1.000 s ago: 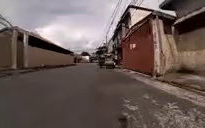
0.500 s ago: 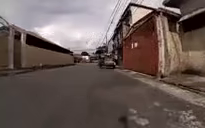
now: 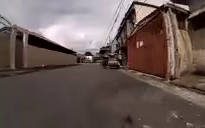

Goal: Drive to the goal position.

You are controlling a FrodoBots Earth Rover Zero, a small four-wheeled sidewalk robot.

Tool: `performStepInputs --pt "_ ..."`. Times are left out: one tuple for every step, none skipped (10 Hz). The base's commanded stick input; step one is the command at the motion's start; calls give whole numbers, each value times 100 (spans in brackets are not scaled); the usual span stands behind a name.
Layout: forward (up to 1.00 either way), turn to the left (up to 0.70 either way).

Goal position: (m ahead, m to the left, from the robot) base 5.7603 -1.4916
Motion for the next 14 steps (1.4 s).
performStepInputs --pt "70 0" --pt "70 0" --pt "70 0" --pt "70 0" --pt "70 0" --pt "70 0" --pt "70 0" --pt "70 0" --pt "70 0" --pt "70 0" --pt "70 0" --pt "70 0" --pt "70 0" --pt "70 0"
